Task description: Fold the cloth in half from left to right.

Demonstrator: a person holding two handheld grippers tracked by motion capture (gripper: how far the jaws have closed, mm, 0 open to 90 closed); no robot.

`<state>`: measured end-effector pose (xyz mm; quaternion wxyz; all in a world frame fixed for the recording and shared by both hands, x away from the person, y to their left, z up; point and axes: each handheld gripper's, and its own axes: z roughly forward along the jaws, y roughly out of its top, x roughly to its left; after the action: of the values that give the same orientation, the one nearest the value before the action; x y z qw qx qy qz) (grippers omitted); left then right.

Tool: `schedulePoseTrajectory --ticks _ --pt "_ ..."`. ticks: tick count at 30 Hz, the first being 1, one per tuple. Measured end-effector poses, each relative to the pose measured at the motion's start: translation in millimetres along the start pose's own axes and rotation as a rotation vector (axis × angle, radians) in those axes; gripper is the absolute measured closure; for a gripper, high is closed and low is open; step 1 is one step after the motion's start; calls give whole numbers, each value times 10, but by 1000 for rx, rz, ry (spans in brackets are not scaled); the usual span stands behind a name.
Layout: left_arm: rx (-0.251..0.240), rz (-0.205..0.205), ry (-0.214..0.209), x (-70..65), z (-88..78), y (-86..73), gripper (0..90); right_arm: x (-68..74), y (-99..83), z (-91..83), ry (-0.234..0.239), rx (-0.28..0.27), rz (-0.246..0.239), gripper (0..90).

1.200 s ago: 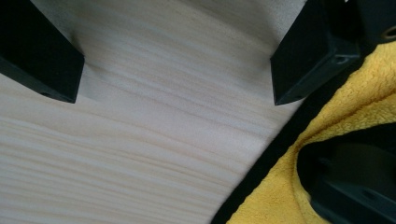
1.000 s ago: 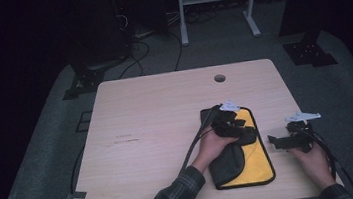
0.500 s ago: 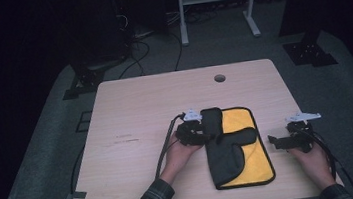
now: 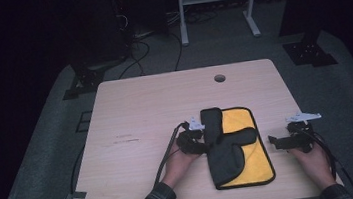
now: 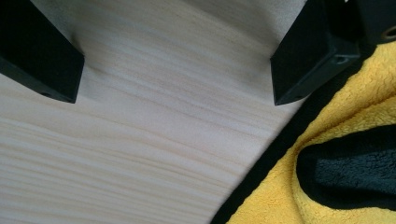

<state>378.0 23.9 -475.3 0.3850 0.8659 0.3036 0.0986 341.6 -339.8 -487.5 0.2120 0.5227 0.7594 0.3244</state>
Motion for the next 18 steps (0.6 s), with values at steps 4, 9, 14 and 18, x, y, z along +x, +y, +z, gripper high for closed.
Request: schedulePoseTrajectory --ticks 4,9,14,18 --pt "-9 7 -9 -44 -10 -18 575 0 0 0 0 0 0 18" --pt "-18 -15 -55 -30 -4 -29 752 0 0 0 0 0 -1 19" --pt "-11 -29 -81 -11 -15 -29 825 0 0 0 0 0 -1 18" --pt "0 -42 -95 39 -79 -53 828 0 0 0 0 0 0 18"
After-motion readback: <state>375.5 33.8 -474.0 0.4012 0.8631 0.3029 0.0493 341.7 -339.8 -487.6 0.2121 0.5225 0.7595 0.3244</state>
